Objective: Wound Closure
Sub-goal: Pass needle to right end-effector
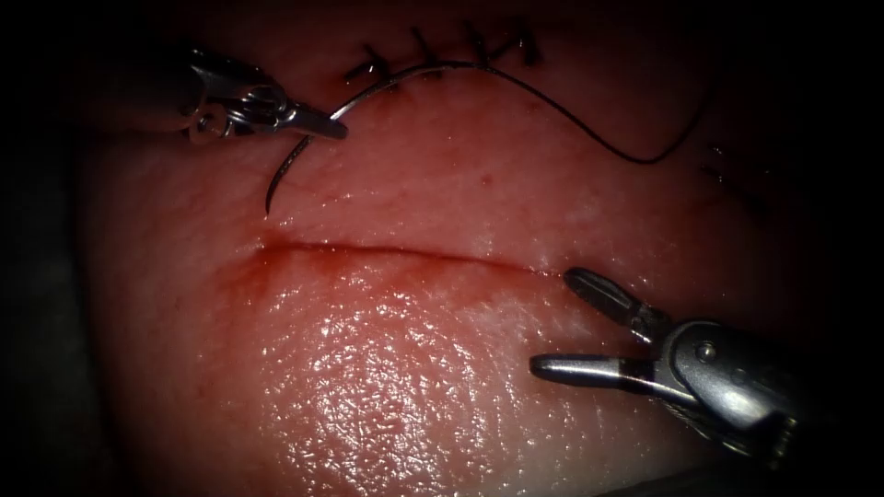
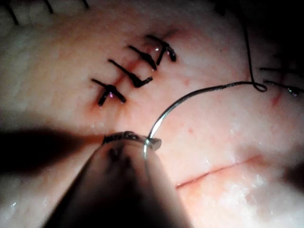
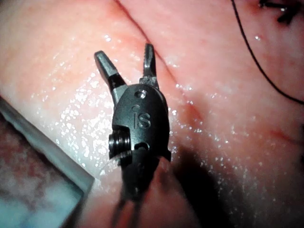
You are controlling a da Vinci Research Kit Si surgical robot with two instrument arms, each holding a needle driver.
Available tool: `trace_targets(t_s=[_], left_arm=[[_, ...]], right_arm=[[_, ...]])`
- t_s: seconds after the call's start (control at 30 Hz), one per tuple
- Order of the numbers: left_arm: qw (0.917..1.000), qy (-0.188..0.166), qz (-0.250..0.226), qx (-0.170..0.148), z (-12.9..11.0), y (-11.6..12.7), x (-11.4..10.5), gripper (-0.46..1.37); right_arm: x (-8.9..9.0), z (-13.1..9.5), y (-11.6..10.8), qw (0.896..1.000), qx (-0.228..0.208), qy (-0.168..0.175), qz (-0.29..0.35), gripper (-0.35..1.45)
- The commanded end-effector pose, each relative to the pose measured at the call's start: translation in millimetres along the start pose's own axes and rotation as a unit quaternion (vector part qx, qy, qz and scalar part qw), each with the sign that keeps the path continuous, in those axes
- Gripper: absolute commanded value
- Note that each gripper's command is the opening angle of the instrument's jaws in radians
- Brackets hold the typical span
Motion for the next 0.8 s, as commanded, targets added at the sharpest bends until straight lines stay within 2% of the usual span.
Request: trace_targets(t_s=[0.03, 0.17, 0.23, 0.37, 0.6, 0.8], left_arm=[[0.9997, 0.015, -0.002, -0.021, 0.1, 0.4, -0.3, -0.35], [0.9949, 0.067, -0.021, -0.072, 0.6, 1.8, -0.9, -0.35], [0.9924, 0.080, -0.029, -0.088, 0.8, 2.5, -1.2, -0.35], [0.9909, 0.086, -0.028, -0.100, 1.2, 4.0, -1.9, -0.35], [0.9833, 0.125, -0.033, -0.128, 1.4, 6.3, -2.5, -0.35], [0.9796, 0.141, -0.036, -0.138, 1.1, 7.8, -3.1, -0.35]], right_arm=[[0.0, 0.1, -0.3, 1.000, -0.005, 0.001, 0.026, 0.83], [-0.3, 0.2, -0.2, 0.998, -0.017, 0.005, 0.060, 0.88], [-0.4, 0.3, -0.1, 0.997, -0.018, 0.005, 0.081, 0.88], [-0.2, 0.4, 0.1, 0.993, -0.019, 0.006, 0.114, 0.87], [0.3, 0.1, 0.6, 0.986, -0.017, 0.004, 0.167, 0.84], [1.3, 0.0, 1.8, 0.984, -0.014, 0.000, 0.177, 0.84]])
